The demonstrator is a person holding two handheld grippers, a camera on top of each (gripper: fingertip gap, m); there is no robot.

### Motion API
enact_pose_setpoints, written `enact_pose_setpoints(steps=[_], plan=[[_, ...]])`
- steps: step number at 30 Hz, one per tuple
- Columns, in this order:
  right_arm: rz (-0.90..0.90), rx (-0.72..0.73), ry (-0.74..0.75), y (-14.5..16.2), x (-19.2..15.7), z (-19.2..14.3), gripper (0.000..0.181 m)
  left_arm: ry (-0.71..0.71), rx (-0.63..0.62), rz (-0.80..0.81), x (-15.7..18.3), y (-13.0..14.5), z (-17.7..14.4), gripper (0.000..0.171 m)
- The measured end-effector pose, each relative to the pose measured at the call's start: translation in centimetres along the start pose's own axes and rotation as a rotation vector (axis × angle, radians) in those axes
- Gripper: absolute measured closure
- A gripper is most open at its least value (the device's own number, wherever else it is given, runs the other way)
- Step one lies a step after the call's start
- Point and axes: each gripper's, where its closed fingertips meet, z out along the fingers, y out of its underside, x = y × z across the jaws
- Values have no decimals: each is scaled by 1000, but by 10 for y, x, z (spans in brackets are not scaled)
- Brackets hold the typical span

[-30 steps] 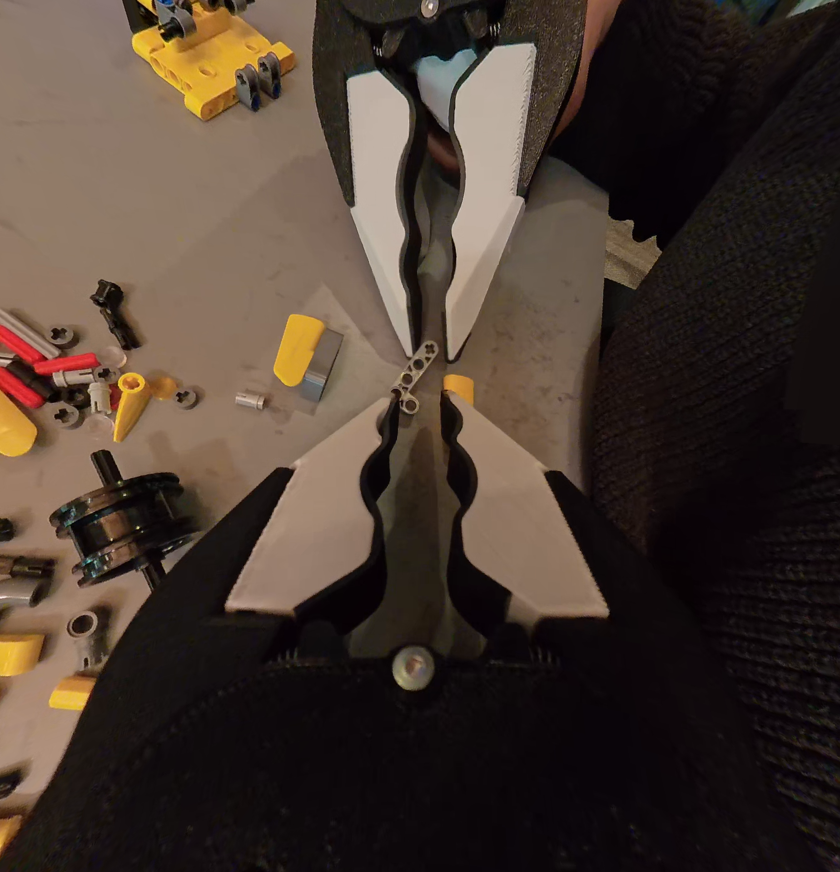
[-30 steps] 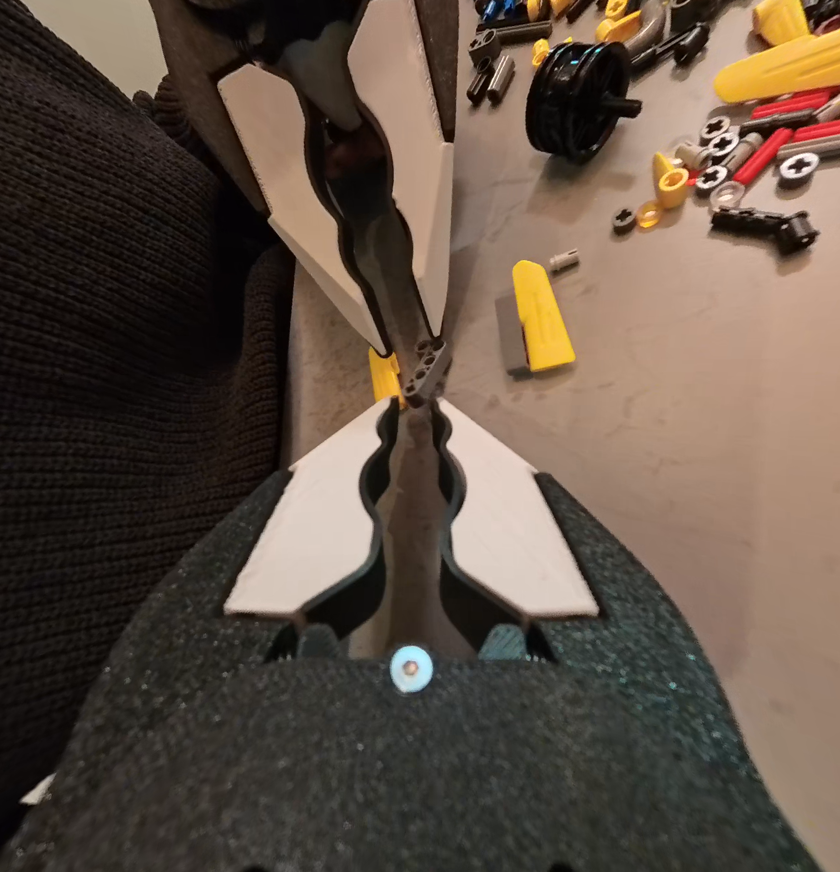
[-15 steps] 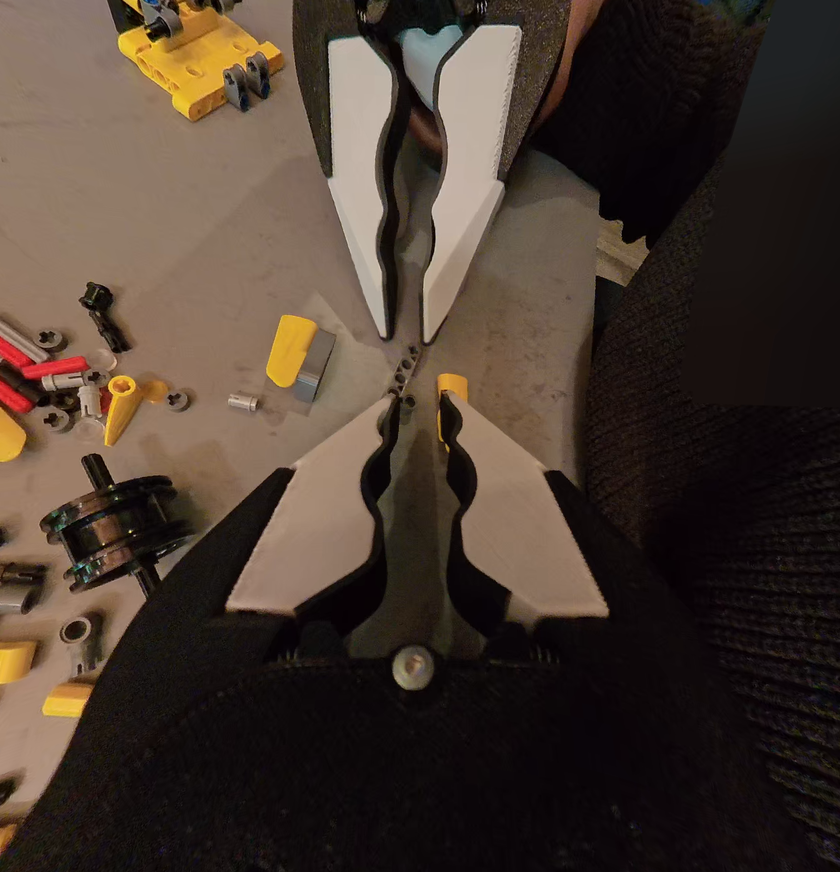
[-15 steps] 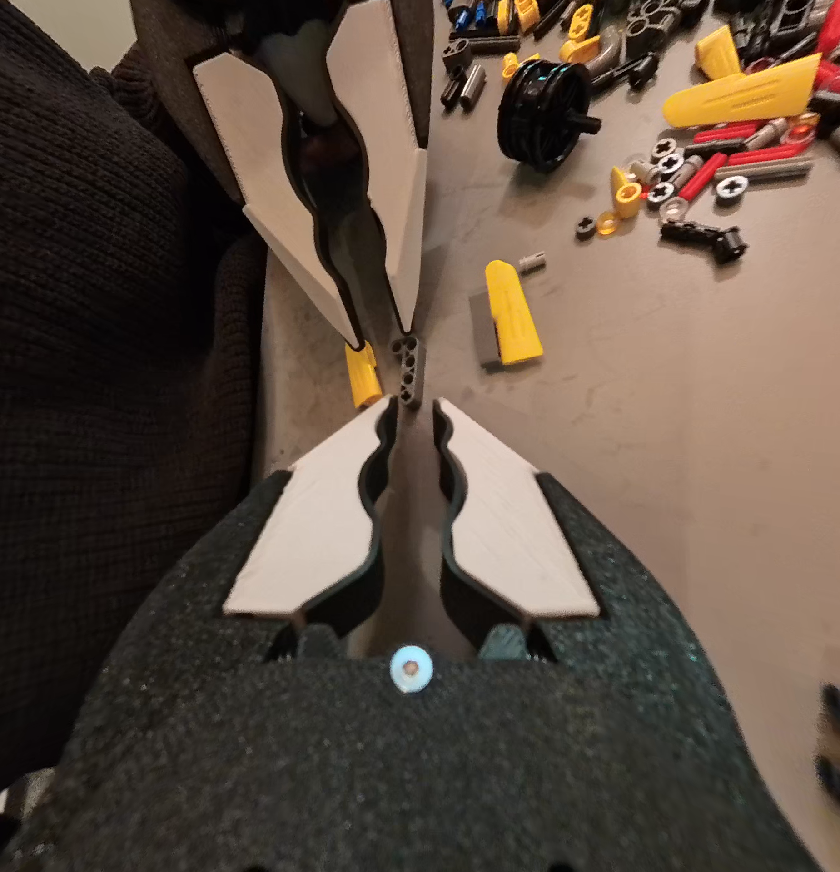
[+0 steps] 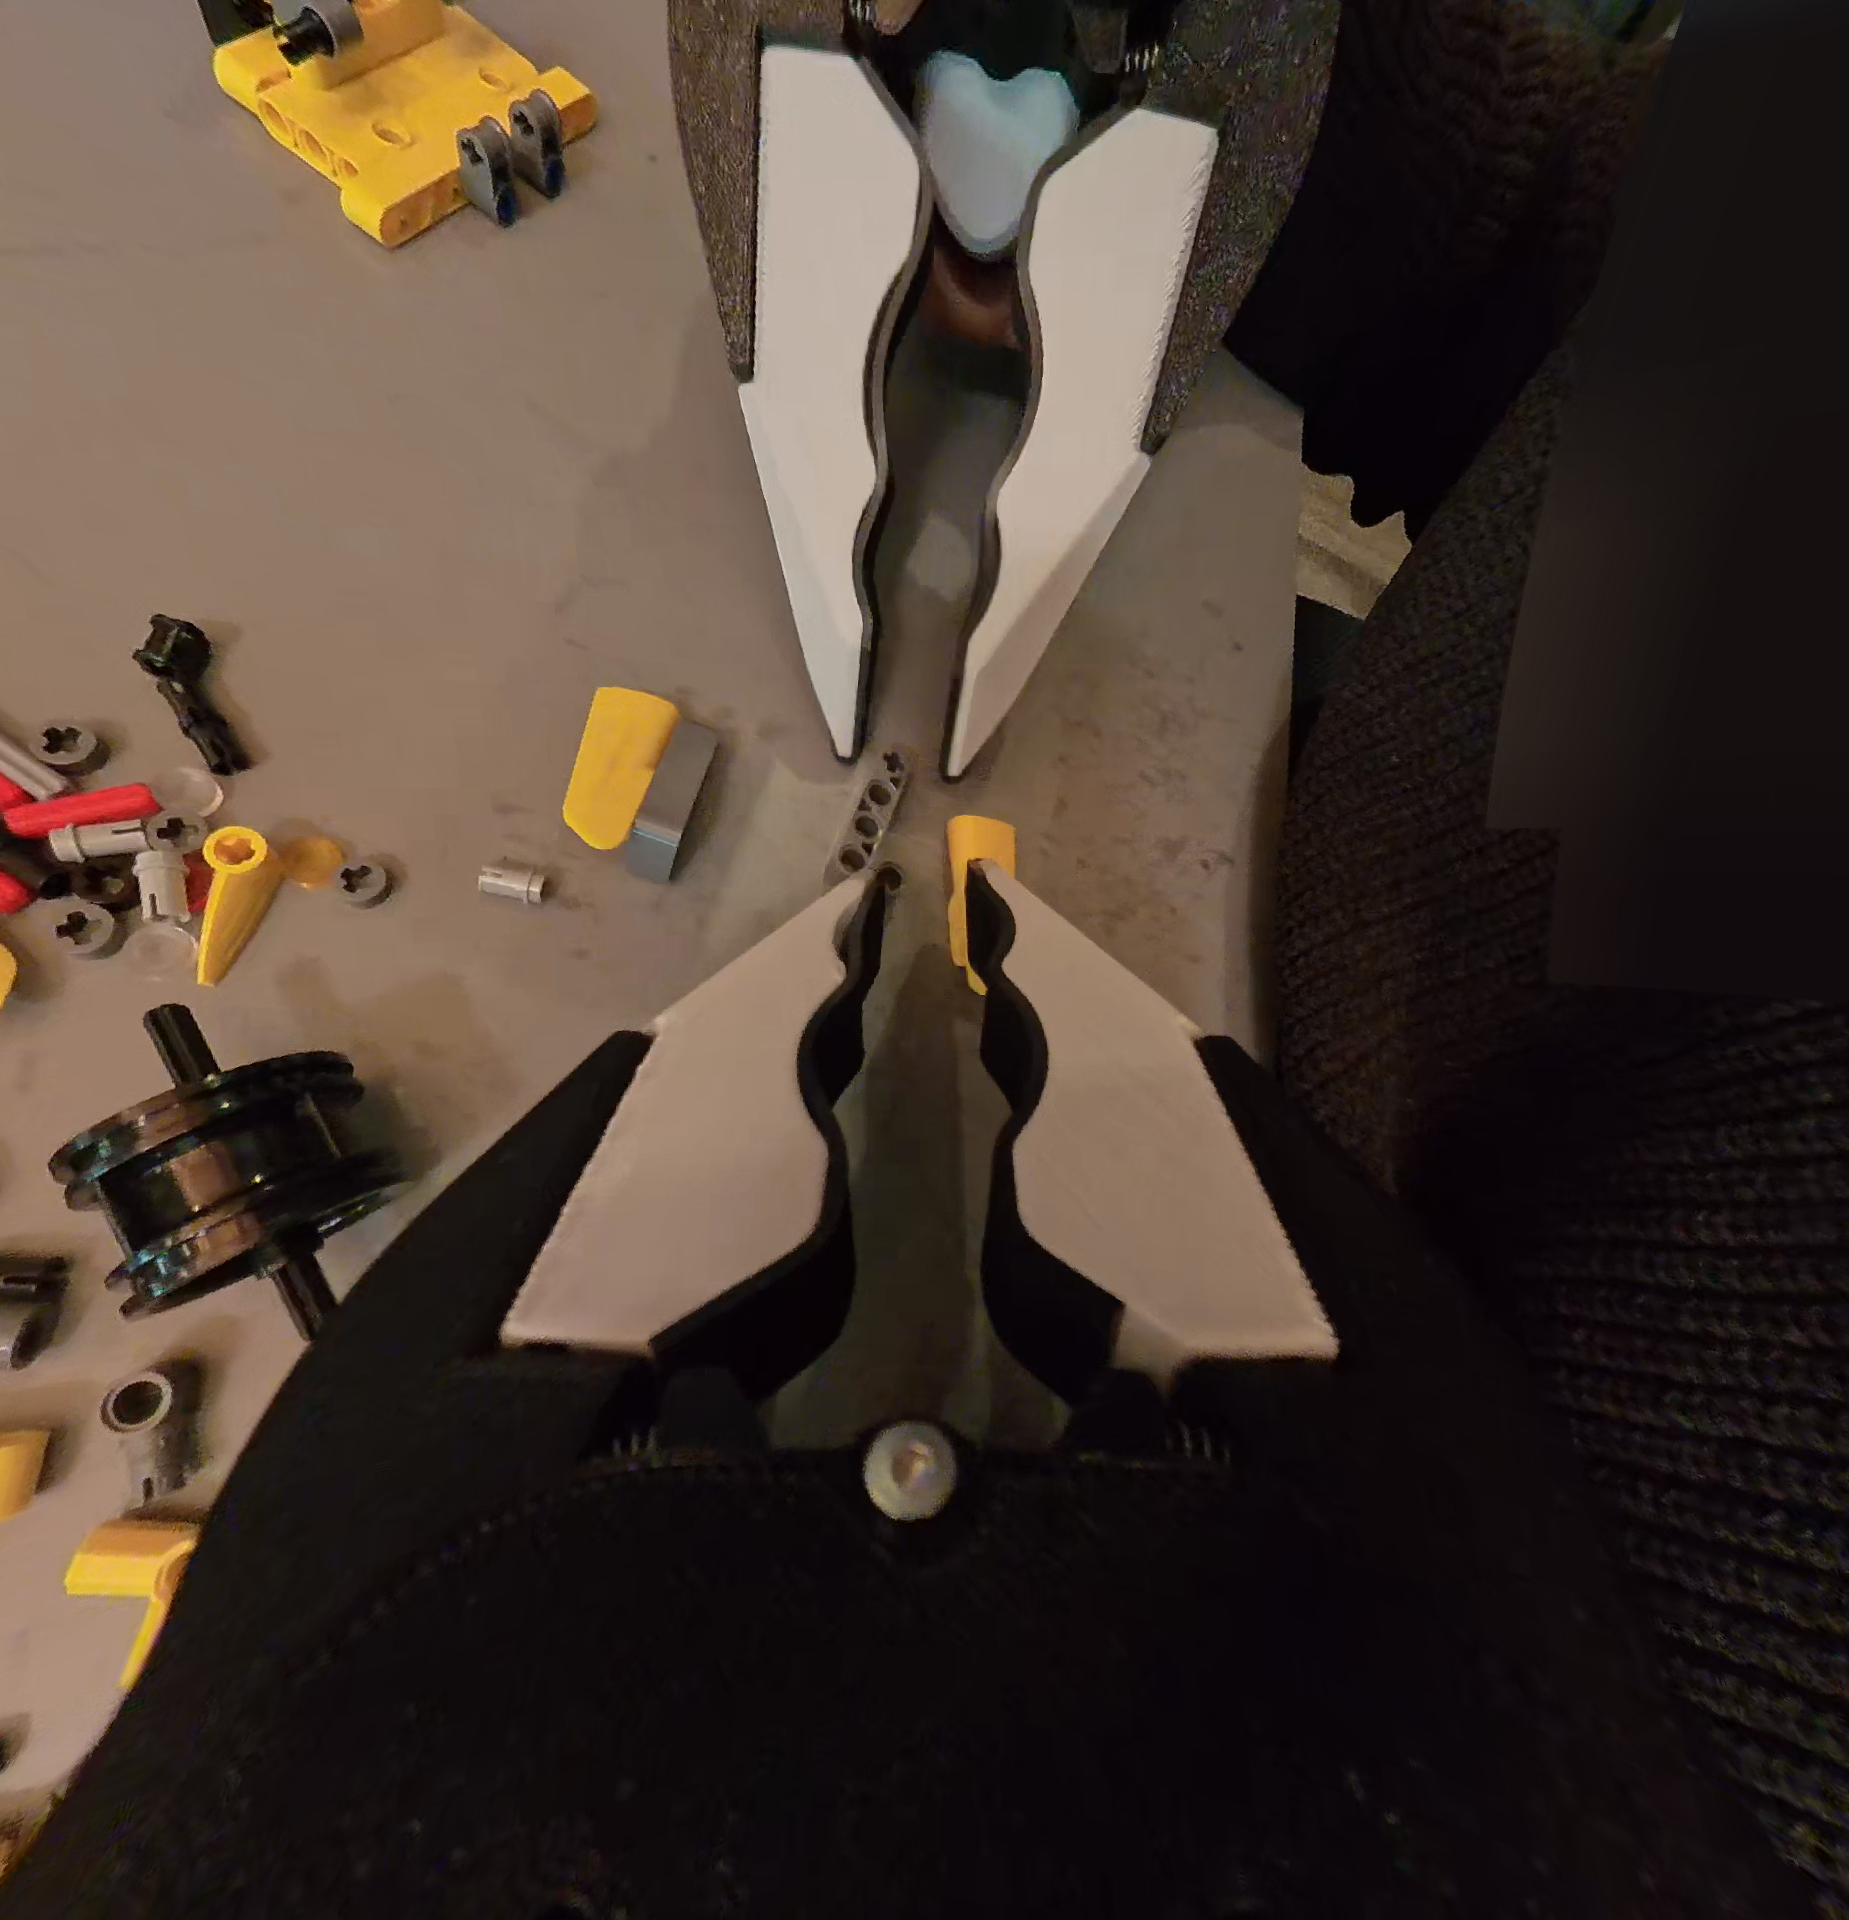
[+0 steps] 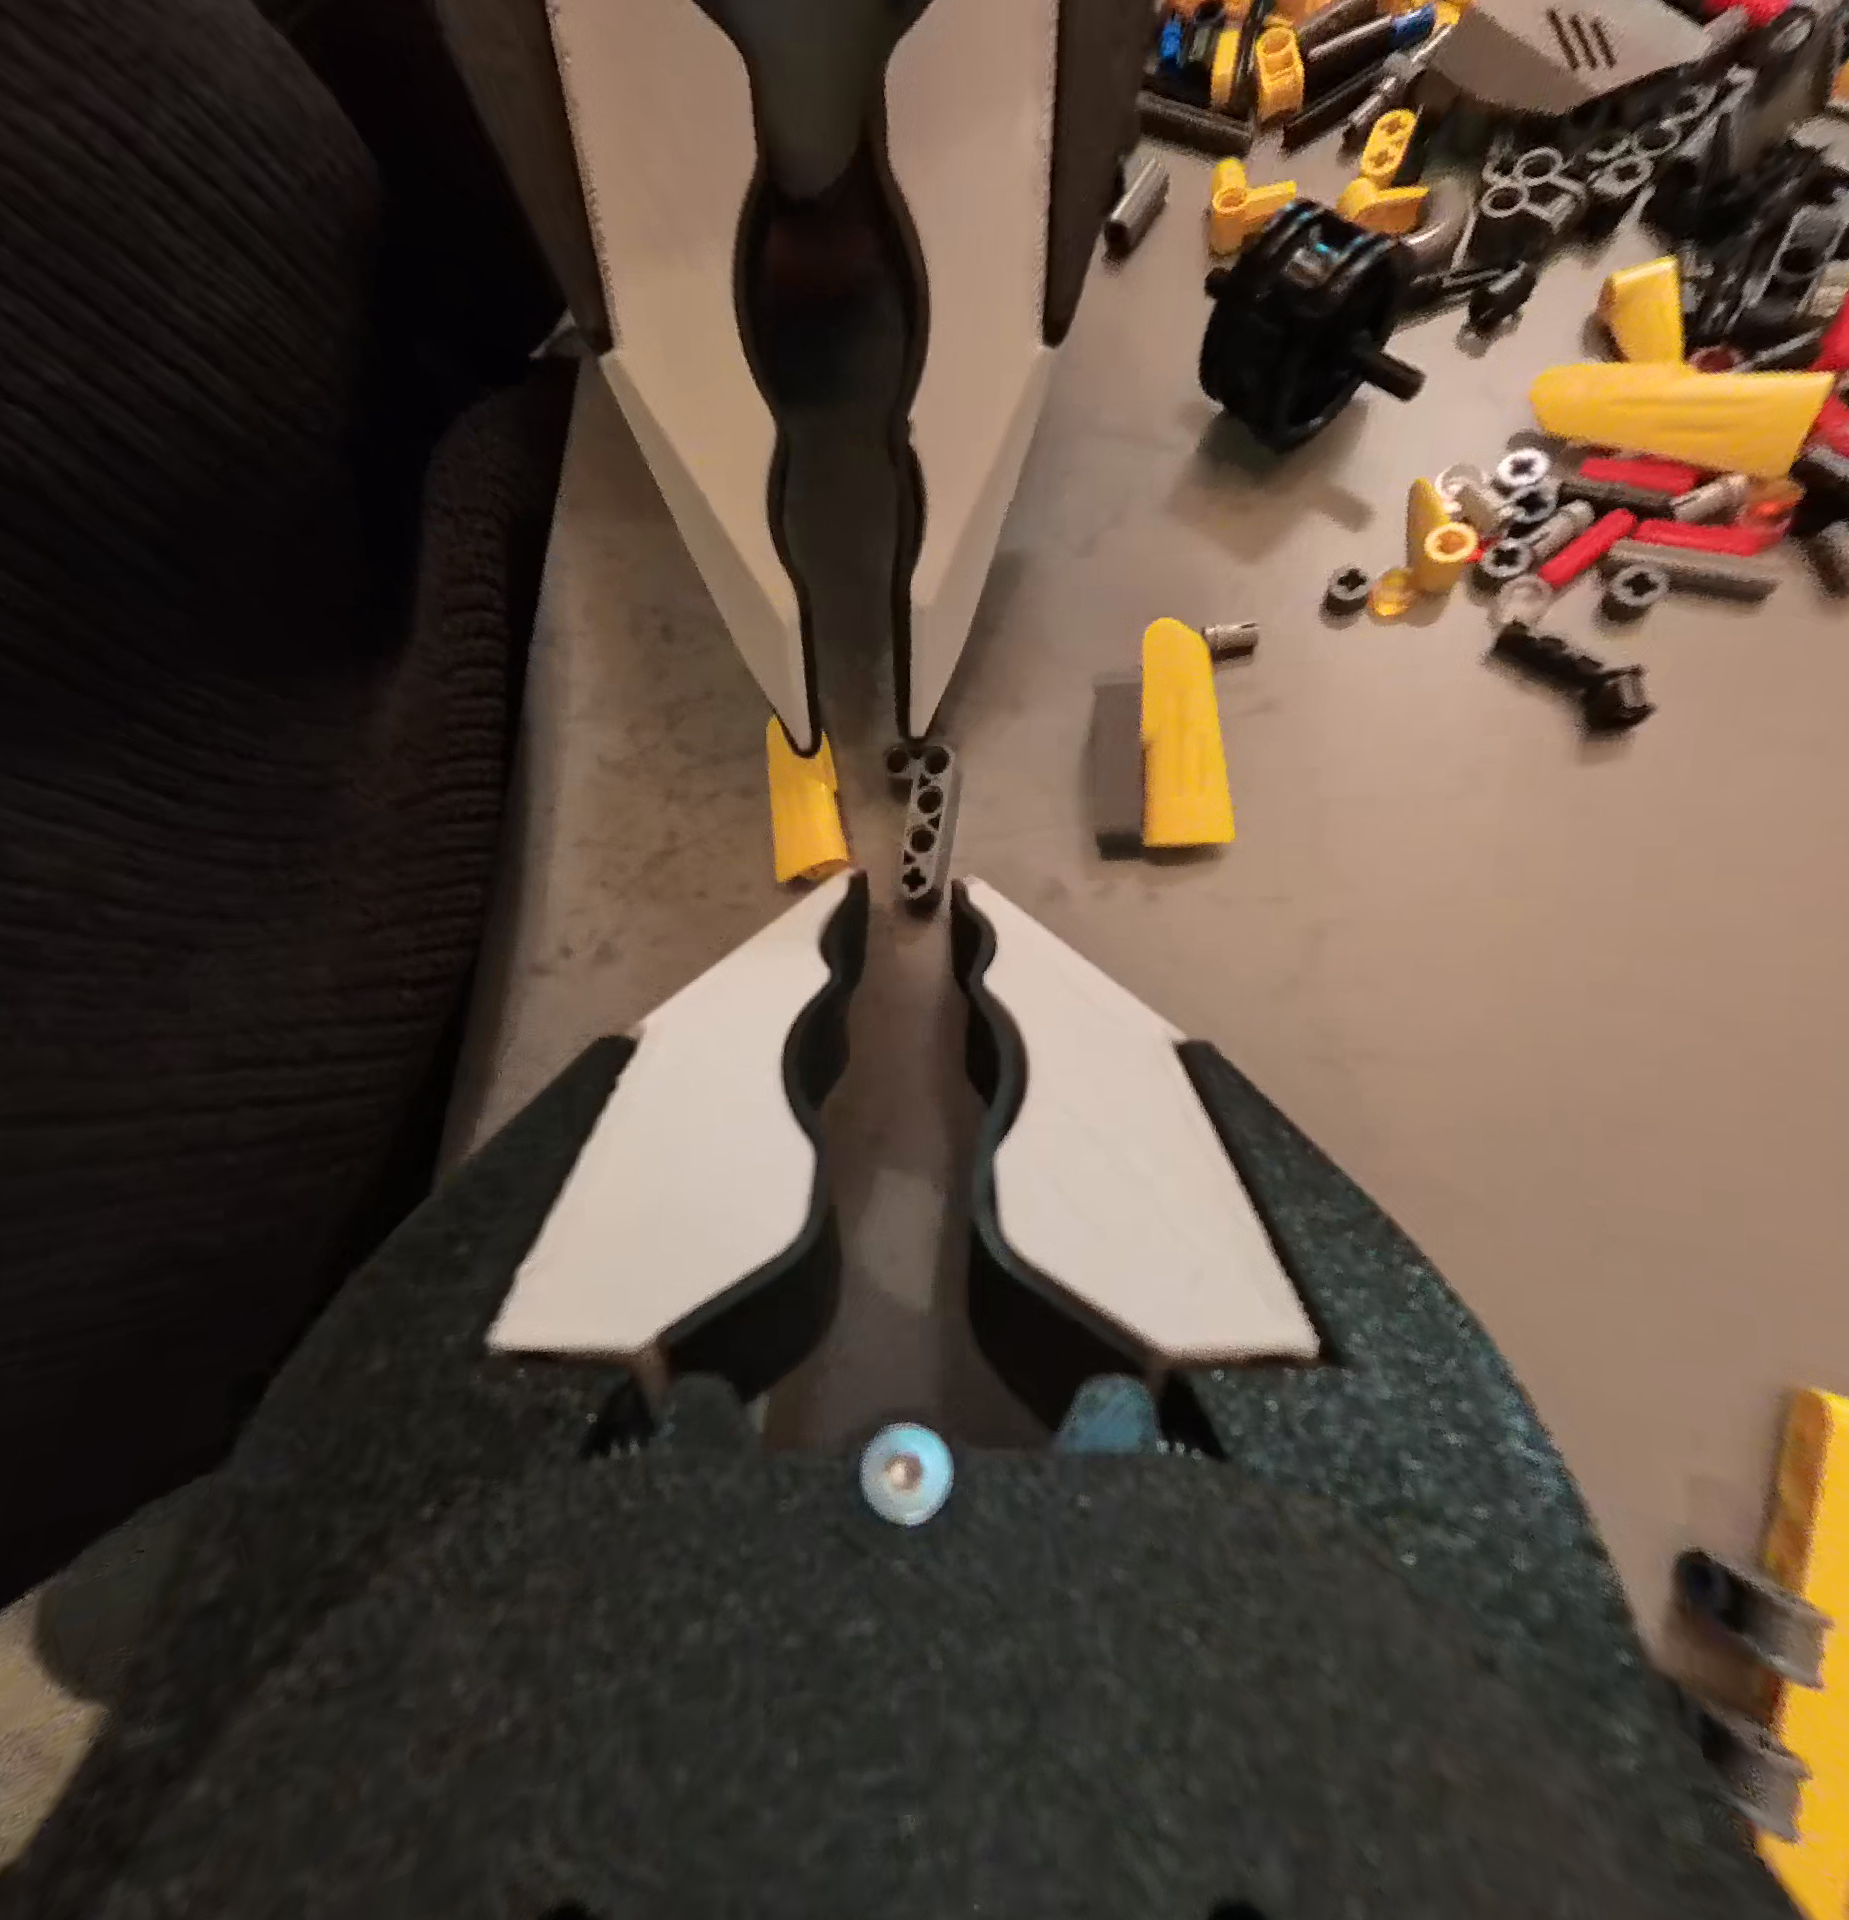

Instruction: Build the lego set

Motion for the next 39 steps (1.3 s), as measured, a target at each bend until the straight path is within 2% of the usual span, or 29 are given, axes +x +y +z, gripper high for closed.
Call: enact_pose_setpoints(steps=[8,11,15,17,21,26,32,36,39], plan=[[-35,-4,52,0,6,-1,170,30,0,11,6,0,0,159],[-25,0,30,0,4,-3,165,45,22,7,7,-2,-3,158],[-1,96,53,-14,11,-20,163,80,90,-9,8,-11,-12,157],[7,152,110,-22,23,-30,163,15,119,-28,-6,-16,-17,156],[23,256,157,-38,31,-42,163,-242,152,-76,-54,-34,-31,157],[15,300,258,-42,45,-53,163,-462,22,-67,-98,-40,-26,157],[67,348,259,-46,49,-60,163,-542,-49,-41,-109,-40,-19,161],[78,359,268,-47,50,-62,162,-524,-132,-51,-109,-30,-12,162],[73,345,282,-45,52,-61,162,-524,-130,-47,-106,-35,-10,161]])
